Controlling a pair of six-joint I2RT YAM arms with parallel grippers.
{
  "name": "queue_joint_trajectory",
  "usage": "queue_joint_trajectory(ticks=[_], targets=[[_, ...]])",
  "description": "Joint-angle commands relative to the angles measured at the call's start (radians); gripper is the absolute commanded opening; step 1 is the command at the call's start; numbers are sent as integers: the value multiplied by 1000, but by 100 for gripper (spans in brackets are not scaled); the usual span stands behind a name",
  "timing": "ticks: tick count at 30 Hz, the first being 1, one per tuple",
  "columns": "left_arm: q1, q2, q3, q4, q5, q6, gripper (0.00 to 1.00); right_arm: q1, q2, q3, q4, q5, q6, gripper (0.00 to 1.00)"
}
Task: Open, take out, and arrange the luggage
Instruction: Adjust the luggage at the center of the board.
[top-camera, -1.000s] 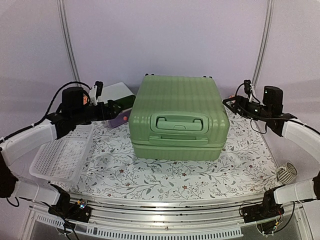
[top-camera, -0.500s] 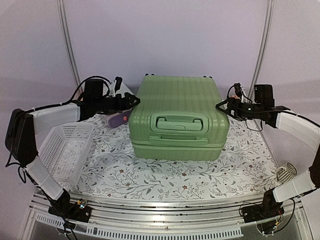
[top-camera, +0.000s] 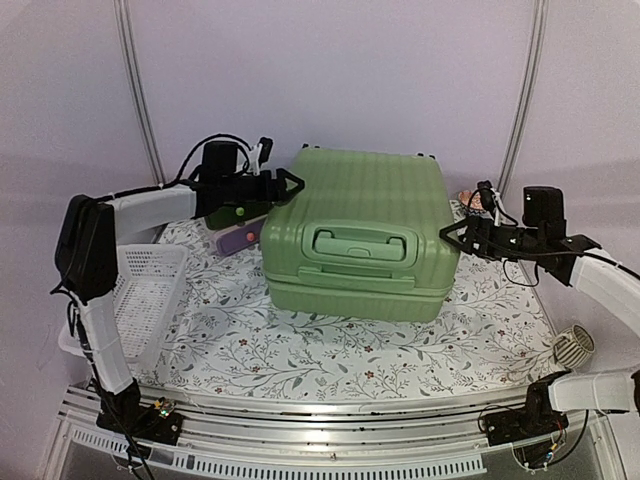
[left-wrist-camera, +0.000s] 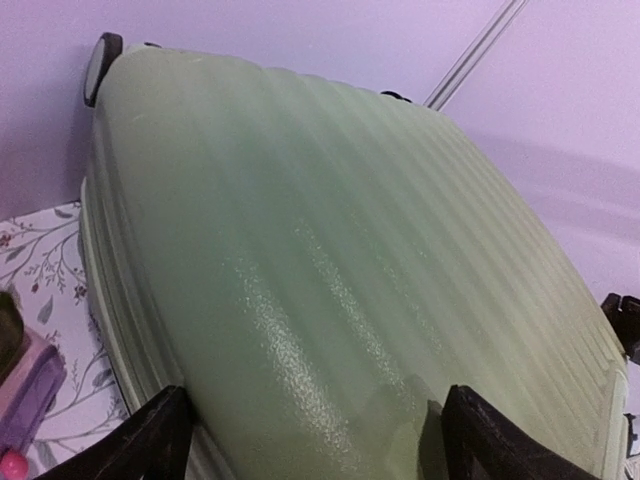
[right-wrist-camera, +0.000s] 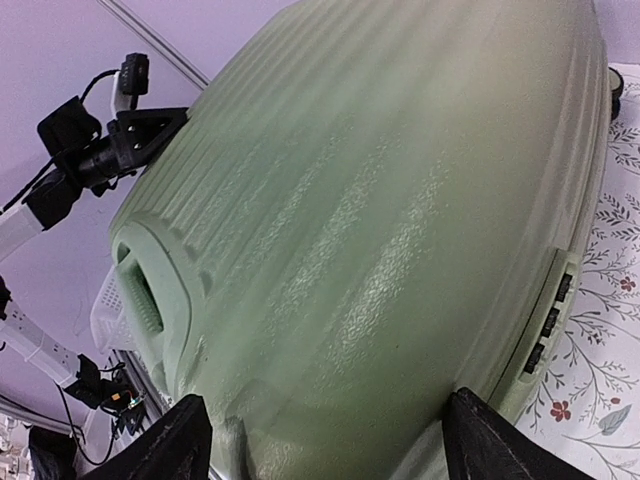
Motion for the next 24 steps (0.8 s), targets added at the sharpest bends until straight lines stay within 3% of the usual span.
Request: queue_joint_trajectory(ticks=[1,6,15,20,24], targets=[[-164,113,62,1,146,27,87,39,-69,-48,-79,-102,13,81],[-145,27,-9,4,80,61,88,130,-80,-44,-109,-87,-1,79],[-54,-354,-303,-56,-240,142,98,508,21,95,-151,-1,-48,78],[-52,-513,-428,-120,-304,125,98,500,19,173,-214,238,-48,81],[-56,-651,-539,-136,-312,60,98,369,14,189,-206,275,-2,81]])
